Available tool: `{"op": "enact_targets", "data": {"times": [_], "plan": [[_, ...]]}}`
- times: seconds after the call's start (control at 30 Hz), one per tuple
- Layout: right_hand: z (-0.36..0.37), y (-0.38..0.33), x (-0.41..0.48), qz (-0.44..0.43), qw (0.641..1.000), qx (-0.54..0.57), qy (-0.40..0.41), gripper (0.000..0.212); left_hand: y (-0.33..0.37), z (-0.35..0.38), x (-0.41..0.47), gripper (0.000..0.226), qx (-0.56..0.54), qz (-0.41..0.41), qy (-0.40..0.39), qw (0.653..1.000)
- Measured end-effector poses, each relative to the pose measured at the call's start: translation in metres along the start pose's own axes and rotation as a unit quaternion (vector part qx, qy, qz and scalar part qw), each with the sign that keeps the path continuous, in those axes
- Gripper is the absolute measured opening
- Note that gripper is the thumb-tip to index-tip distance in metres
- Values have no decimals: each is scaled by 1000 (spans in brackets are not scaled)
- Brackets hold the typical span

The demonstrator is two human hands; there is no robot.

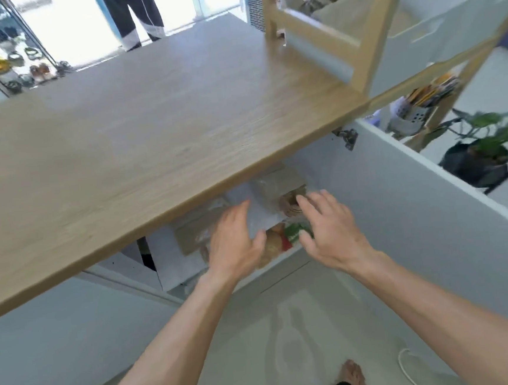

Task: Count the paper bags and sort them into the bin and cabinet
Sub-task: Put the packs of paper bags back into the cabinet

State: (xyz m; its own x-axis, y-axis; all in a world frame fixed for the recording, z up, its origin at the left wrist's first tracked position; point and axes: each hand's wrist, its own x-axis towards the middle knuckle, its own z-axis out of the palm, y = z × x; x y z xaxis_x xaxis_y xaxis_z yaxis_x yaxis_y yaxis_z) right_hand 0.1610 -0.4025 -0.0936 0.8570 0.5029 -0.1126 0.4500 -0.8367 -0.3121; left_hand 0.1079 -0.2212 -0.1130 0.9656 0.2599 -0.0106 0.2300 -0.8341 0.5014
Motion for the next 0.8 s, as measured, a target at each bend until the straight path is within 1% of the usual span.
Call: {"op": "enact_targets", "data": {"times": [0.07, 0.13, 0.27, 0.4, 0.53, 0.63, 0.73, 0.8], "plan": [[-19, 10, -21, 23, 1000, -4, 21, 70, 27, -3, 2, 65, -10, 38, -6, 999], [-39, 24, -45, 55, 998, -15, 36, 66, 60, -4, 4, 63, -23, 74, -9, 997], [-69, 55, -94, 115, 991, -41, 56, 66, 126, 4, 7, 64, -18, 142, -23, 989], [-88, 93, -145, 181, 977, -37, 107, 65, 196, 25, -2, 67, 13, 236, -56, 970], [-101, 130, -196, 242, 961, -49, 126, 67, 252, 58, -22, 67, 53, 302, -102, 946], [-103, 158, -232, 288, 948, -37, 130, 66, 284, 82, -44, 67, 77, 352, -140, 922], [-100, 181, -262, 318, 937, -24, 141, 62, 305, 101, -61, 66, 97, 365, -172, 910], [-97, 195, -279, 336, 934, -12, 123, 58, 313, 111, -67, 65, 109, 354, -189, 909]]}}
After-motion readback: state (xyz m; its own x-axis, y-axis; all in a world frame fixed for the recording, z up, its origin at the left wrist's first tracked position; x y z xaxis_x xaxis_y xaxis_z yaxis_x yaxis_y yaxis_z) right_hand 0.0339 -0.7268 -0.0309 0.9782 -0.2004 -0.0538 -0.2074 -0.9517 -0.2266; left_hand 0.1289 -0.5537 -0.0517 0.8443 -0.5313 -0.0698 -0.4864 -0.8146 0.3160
